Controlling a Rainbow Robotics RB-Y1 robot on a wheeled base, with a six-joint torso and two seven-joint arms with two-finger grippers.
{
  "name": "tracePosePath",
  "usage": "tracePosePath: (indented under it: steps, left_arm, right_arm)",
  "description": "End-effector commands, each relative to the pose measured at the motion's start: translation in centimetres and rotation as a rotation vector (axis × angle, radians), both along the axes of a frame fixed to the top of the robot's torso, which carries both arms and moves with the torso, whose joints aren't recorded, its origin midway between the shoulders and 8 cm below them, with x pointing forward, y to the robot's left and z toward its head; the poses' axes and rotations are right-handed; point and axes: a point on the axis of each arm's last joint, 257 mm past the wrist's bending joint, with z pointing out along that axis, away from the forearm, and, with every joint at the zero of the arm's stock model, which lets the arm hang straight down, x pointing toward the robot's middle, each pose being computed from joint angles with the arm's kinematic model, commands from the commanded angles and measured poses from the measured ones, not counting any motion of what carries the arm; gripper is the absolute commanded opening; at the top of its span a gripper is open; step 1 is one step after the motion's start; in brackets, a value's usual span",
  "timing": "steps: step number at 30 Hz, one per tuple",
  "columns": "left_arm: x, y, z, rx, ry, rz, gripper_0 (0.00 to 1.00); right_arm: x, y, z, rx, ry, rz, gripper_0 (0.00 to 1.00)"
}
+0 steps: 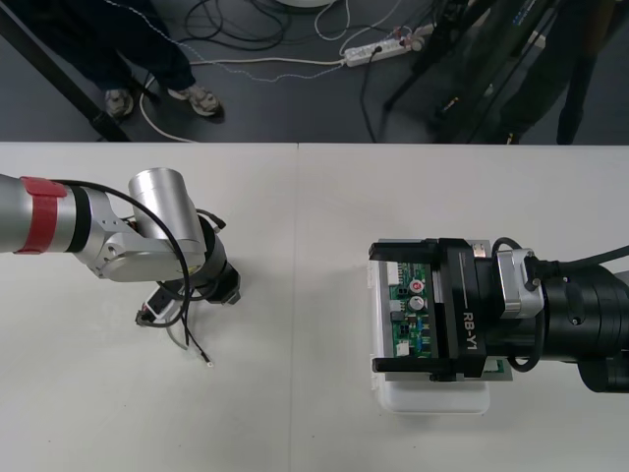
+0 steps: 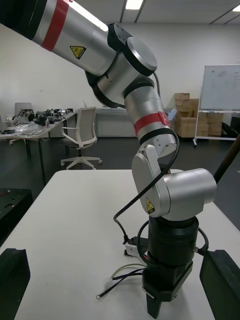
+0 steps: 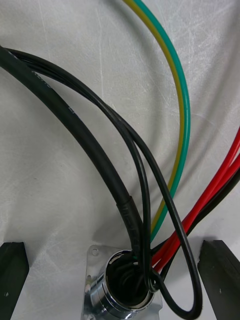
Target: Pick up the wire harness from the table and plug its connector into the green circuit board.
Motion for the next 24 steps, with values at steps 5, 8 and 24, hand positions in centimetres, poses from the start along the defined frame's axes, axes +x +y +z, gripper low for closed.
tracePosePath:
  steps: [5,8,24]
  left_arm:
    - [1.35,-1.91,1.08,0.002,-0.037,-0.117,0.95]
    - [1.31,-1.81,0.98,0.005,-0.037,-0.120,0.88]
    - [1.35,-1.15,0.75,0.023,-0.038,-0.124,0.71]
  right_arm:
    - [-0.72,0.25,0.57,0.010,-0.065,0.005,1.00]
    - [-0.65,0.17,0.60,0.010,-0.066,0.002,1.00]
    - [-0.63,0.12,0.57,0.010,-0.061,0.001,1.00]
